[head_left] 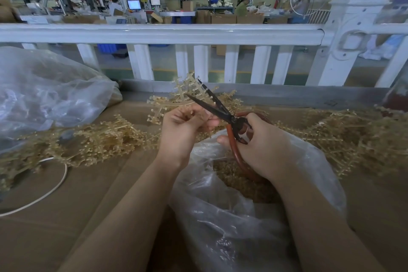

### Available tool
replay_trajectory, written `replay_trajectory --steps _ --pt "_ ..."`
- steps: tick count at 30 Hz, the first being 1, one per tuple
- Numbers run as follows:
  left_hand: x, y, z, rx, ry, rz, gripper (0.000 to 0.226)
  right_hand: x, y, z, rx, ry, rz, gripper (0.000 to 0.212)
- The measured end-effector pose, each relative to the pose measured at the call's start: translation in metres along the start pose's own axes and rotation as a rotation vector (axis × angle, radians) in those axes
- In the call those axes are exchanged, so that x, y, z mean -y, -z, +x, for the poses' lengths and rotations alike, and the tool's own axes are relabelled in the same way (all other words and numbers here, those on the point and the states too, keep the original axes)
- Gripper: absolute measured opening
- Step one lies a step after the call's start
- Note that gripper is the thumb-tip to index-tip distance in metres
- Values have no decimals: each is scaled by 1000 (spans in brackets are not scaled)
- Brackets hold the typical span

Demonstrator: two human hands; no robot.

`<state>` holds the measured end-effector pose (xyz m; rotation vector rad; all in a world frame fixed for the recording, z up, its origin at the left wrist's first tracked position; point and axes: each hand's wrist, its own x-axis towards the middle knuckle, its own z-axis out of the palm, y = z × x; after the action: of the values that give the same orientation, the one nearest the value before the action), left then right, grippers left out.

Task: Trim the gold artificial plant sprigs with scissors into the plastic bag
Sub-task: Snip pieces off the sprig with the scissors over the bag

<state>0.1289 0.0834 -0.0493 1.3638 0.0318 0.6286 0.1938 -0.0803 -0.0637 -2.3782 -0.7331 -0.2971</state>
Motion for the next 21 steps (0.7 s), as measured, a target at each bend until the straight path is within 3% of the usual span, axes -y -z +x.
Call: replay_trajectory --steps 4,10,18,21 --pt "-1 1 -1 19 13 -14 31 0 0 -1 -27 16 -34 58" --pt "-2 -1 -1 39 29 -89 10 1 0 -2 -60 32 -17 57" --pt "1 -1 -1 65 28 -129 12 -2 -5 -1 -103 60 14 50" --pt "3 -1 0 62 34 -145 8 -3 -5 -2 -96 55 50 61"
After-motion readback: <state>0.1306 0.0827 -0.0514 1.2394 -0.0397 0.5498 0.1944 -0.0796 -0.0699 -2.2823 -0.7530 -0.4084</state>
